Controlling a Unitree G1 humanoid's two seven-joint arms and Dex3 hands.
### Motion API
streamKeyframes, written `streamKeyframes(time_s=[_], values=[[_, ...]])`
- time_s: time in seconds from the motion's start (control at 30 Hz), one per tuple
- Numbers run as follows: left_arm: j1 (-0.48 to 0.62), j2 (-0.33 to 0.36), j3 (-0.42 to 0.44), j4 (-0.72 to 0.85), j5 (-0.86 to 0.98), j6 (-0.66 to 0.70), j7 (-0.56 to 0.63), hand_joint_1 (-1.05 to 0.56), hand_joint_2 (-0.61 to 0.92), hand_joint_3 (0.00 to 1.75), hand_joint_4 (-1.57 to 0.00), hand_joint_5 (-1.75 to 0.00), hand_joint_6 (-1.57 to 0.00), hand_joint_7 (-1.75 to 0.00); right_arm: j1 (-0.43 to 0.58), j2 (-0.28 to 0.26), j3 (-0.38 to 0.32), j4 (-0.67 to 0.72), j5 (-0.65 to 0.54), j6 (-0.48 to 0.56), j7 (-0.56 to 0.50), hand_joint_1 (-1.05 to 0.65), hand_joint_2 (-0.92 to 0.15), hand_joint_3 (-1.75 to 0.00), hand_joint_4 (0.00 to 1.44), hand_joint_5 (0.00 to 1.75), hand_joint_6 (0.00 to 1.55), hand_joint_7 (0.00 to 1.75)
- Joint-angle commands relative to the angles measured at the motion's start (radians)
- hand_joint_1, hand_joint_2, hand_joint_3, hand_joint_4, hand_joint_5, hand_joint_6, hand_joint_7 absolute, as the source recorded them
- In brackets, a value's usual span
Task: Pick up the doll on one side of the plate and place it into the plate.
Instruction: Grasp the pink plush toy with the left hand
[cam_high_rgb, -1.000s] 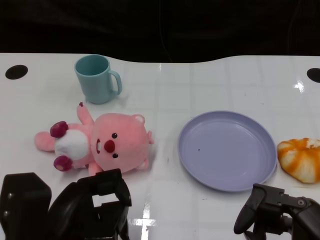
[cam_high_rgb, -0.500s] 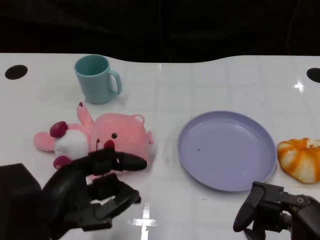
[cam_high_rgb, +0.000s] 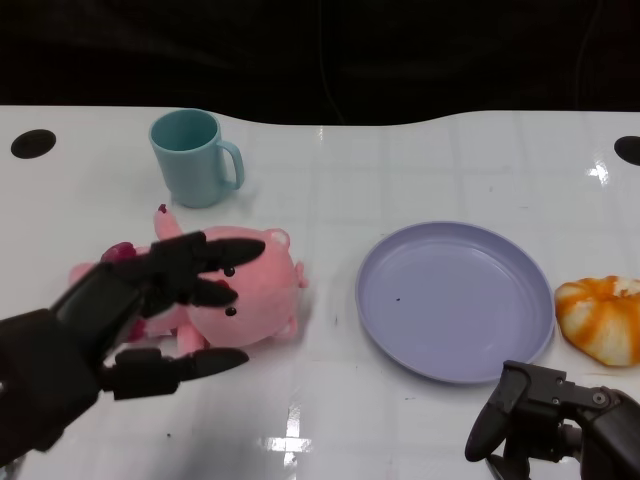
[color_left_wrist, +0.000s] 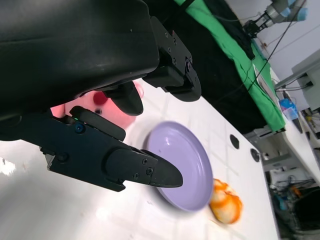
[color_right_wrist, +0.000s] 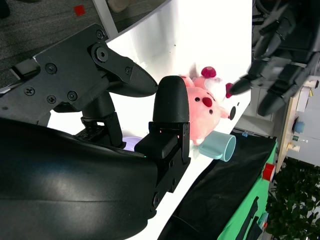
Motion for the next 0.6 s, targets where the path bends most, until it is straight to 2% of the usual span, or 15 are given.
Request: streamKeyframes(time_s=[0.03, 0.3, 0.47, 0.6], values=[[-0.039, 0.045, 0.008, 0.018, 0.072, -0.054, 0.002, -0.55, 0.92, 0.09, -0.12, -0.76, -0.34, -0.14, 0.001, -0.005, -0.006, 0.001, 0.007, 0.001, 0.0, -0.2, -0.54, -1.09, 0.65, 1.73, 0.59, 1.42], [-0.123, 0.157, -0.037, 0.048, 0.361, -0.081, 0.016, -0.68, 0.92, 0.06, -0.08, -0.71, -0.28, -0.06, 0.002, -0.007, -0.006, 0.0, 0.004, 0.0, -0.001, -0.2, -0.54, -1.09, 0.65, 1.73, 0.59, 1.41], [-0.167, 0.185, -0.078, 0.065, 0.558, -0.072, 0.039, -0.72, 0.92, 0.04, -0.08, -0.56, -0.26, -0.02, 0.002, -0.006, -0.005, -0.001, 0.003, 0.005, -0.003, -0.2, -0.54, -1.09, 0.64, 1.73, 0.59, 1.41], [-0.202, 0.193, -0.111, 0.079, 0.688, -0.047, 0.033, -0.73, 0.92, 0.05, -0.06, -0.52, -0.24, 0.0, 0.003, -0.006, -0.006, -0.002, 0.007, 0.005, -0.001, -0.2, -0.55, -1.08, 0.64, 1.73, 0.59, 1.41]])
